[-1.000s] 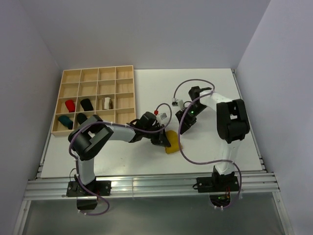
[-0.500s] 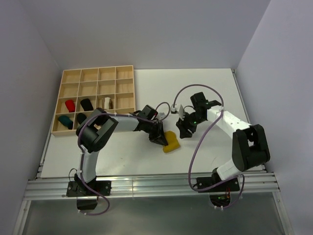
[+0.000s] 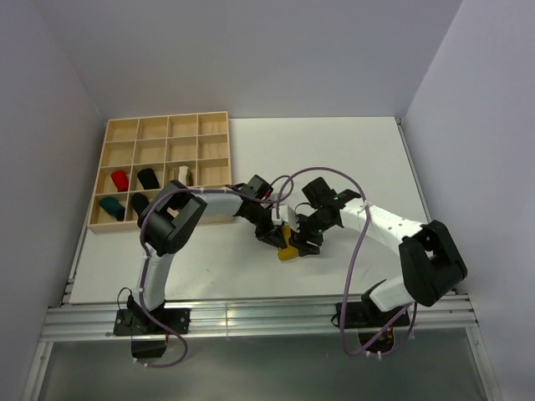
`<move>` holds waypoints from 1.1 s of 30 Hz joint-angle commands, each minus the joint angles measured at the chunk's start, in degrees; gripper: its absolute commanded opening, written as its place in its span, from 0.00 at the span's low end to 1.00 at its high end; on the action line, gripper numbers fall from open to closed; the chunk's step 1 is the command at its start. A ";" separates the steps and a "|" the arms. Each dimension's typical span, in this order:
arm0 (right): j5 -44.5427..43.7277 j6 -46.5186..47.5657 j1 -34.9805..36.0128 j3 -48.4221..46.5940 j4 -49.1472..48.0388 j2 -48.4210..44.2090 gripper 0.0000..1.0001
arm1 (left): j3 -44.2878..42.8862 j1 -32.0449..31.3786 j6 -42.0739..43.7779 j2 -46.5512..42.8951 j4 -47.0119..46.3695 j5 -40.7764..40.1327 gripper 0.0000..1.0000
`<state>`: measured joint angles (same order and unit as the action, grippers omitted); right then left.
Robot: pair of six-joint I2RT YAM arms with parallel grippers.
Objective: Roll the socks
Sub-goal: Roll the sock at the center of the board.
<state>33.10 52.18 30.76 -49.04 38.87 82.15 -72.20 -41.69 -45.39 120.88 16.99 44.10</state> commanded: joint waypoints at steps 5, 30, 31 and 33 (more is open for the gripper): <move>-4.62 0.20 5.44 0.96 -3.89 -0.15 0.64 | -0.48 -0.06 4.25 4.10 6.74 -5.07 0.00; -0.77 -2.97 0.18 0.09 -0.12 8.63 0.29 | 11.98 2.05 -14.19 -3.80 -16.72 -1.38 0.07; -0.41 -2.88 -0.61 -0.70 0.84 9.69 0.29 | 12.70 2.05 -15.25 -4.59 -19.60 -1.99 0.08; 0.47 -1.74 -2.28 -3.42 4.27 12.67 0.29 | 14.19 2.14 -17.10 -6.61 -22.96 -3.31 0.10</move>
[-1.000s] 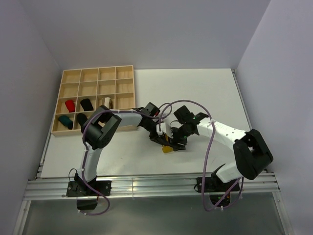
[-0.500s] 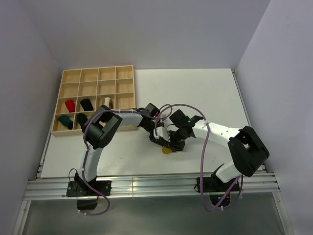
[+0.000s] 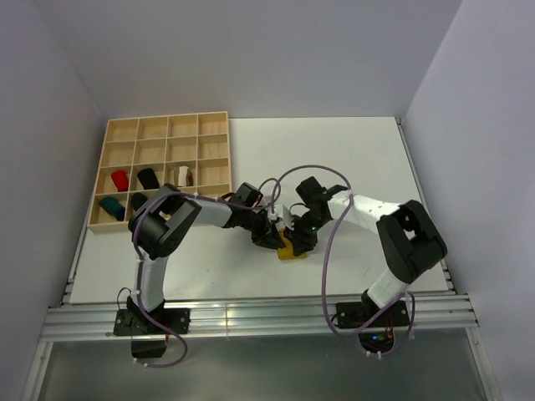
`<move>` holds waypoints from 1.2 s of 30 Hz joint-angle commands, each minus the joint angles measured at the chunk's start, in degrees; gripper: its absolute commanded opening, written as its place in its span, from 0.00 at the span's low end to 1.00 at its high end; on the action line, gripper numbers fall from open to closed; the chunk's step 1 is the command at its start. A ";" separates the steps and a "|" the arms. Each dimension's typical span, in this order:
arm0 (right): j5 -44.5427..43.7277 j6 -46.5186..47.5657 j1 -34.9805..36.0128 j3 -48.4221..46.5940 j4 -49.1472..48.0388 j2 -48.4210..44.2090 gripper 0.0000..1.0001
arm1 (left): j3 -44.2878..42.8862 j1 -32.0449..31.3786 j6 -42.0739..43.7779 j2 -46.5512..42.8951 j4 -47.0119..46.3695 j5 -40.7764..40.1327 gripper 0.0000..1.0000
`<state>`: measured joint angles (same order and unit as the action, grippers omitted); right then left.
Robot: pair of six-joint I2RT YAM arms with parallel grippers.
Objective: Roll the socks
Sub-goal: Roll the sock at the center of the board.
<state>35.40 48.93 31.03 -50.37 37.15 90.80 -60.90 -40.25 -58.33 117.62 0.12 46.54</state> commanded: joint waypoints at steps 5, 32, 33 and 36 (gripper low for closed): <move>0.29 3.54 -5.71 -7.71 12.50 10.25 0.28 | 5.61 0.79 -6.44 -6.00 -12.06 -9.71 0.11; 3.97 6.00 -8.61 -26.97 32.72 29.86 0.28 | 13.45 -0.26 23.23 -26.04 -11.90 -33.10 0.32; 4.06 6.18 -8.79 -27.50 33.16 30.74 0.28 | 12.31 -1.40 25.52 -26.13 -10.85 -33.18 0.34; 4.24 6.09 -9.23 -29.08 34.31 31.80 0.29 | 10.28 -4.57 32.39 -25.61 -9.61 -33.89 0.36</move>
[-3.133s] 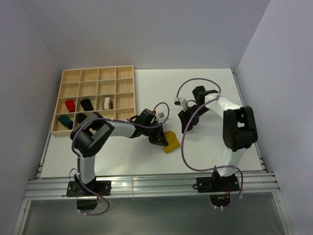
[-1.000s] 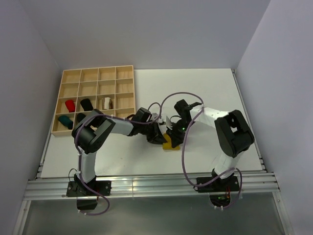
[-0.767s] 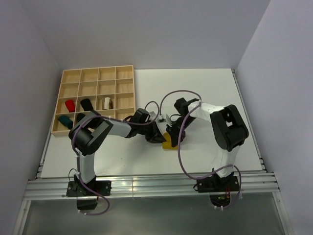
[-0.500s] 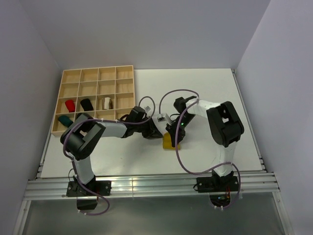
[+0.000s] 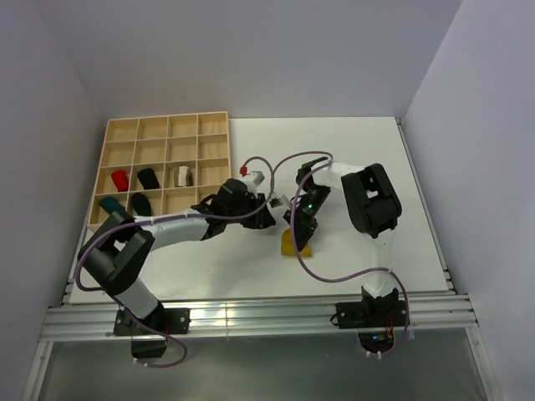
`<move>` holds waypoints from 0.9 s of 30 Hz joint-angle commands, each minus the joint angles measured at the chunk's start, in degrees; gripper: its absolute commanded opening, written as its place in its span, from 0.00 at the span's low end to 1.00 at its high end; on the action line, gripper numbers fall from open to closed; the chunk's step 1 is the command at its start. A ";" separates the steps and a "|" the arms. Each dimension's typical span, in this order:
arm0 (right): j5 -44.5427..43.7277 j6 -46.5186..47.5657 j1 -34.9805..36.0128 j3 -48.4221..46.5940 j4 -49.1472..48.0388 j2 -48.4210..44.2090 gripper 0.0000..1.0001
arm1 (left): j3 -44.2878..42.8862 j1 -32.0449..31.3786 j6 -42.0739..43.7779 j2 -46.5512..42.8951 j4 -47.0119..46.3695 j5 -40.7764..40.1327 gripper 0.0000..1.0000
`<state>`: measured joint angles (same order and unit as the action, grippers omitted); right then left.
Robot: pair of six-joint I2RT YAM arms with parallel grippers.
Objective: Roll the socks
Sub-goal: Roll the sock at the center of the board.
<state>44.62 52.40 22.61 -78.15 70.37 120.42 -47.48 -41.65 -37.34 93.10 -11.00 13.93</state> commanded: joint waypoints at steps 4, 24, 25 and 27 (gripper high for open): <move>-5.25 2.09 -0.81 -1.83 0.91 2.63 0.28 | -6.13 -6.24 16.41 2.78 3.01 1.45 0.36; -5.25 0.77 -1.08 -2.01 0.38 4.30 0.29 | -8.68 -12.58 20.38 9.73 1.60 5.92 0.38; -5.25 0.68 -1.08 -1.92 0.21 4.30 0.29 | -8.68 -12.58 20.21 10.08 1.25 7.06 0.38; -5.42 0.33 -0.99 -1.83 -0.14 4.38 0.29 | -8.24 -12.58 19.68 10.00 0.37 8.47 0.39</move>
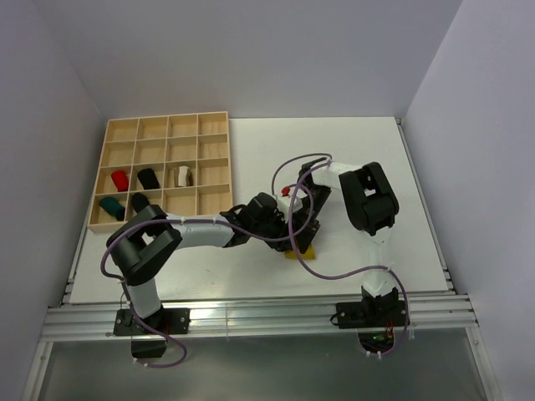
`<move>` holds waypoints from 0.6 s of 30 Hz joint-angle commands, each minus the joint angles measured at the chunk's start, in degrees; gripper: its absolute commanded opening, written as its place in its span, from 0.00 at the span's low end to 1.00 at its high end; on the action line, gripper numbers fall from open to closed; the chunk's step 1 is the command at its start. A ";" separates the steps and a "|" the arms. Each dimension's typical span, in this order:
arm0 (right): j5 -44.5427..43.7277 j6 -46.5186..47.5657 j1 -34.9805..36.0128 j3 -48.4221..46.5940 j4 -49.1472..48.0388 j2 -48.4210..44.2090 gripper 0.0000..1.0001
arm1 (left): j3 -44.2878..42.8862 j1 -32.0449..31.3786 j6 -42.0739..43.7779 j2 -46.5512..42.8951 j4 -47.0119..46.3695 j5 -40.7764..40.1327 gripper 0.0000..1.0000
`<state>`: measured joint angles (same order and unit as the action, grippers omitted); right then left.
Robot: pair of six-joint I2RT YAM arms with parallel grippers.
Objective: Roll the socks
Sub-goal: Roll the sock at the center of the board.
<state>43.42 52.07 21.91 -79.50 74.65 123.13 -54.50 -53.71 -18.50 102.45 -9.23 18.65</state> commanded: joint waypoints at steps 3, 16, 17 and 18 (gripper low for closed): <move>-4.13 0.66 -0.38 -0.48 -4.43 1.76 0.29 | -0.43 -0.52 0.92 0.03 -2.98 4.81 0.41; -4.39 0.48 -0.38 -0.21 -4.78 1.85 0.29 | -2.19 -0.08 1.10 2.57 -1.22 7.09 0.42; -4.40 0.48 -0.38 -0.21 -4.78 1.94 0.29 | -2.02 -0.08 1.01 2.57 -1.49 7.45 0.42; -4.40 0.40 -0.38 -0.13 -4.87 1.94 0.29 | -1.49 -0.08 0.66 2.31 -2.45 8.49 0.42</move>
<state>42.87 51.79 21.91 -79.48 74.91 123.17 -55.09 -53.43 -18.48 104.05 -10.09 23.16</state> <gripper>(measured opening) 0.295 0.418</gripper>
